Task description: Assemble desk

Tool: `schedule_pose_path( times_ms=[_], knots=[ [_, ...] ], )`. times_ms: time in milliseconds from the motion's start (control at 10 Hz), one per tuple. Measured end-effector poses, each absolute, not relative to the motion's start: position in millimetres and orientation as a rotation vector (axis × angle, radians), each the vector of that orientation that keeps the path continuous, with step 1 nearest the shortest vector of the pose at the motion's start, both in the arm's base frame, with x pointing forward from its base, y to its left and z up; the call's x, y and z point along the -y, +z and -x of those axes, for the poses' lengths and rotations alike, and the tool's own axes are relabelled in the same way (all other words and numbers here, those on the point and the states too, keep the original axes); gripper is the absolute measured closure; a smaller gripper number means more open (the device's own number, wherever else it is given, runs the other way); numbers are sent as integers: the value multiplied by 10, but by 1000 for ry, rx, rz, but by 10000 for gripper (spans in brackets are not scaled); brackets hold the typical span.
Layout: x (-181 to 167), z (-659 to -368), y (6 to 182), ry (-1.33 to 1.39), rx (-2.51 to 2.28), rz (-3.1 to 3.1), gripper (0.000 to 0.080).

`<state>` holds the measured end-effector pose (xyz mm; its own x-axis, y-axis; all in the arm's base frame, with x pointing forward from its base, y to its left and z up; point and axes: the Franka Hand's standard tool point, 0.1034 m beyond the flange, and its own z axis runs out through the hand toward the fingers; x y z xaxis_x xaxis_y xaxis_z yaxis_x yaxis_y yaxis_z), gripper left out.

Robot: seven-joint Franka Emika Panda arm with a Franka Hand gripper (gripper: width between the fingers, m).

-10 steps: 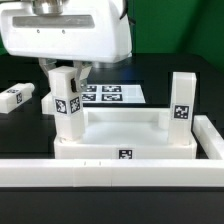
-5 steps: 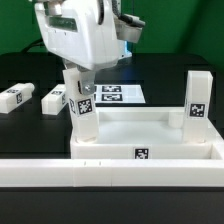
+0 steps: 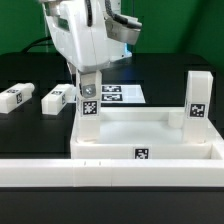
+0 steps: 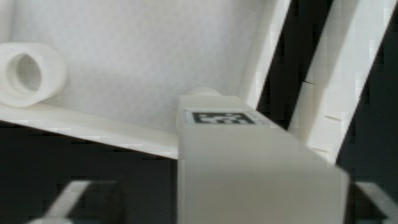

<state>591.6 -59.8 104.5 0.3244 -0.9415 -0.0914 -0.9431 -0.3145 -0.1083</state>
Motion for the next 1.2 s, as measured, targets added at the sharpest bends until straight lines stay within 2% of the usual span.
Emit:
schedule_pose_path(
  times_ms=[100,600,1200],
  knots=[
    [595,-5919,1046,10,-1689,2478,177],
    [597,-5918,1046,-33,-1147,2775,151],
    [574,-5931,1047,-78,-197,3063,151]
  ],
)
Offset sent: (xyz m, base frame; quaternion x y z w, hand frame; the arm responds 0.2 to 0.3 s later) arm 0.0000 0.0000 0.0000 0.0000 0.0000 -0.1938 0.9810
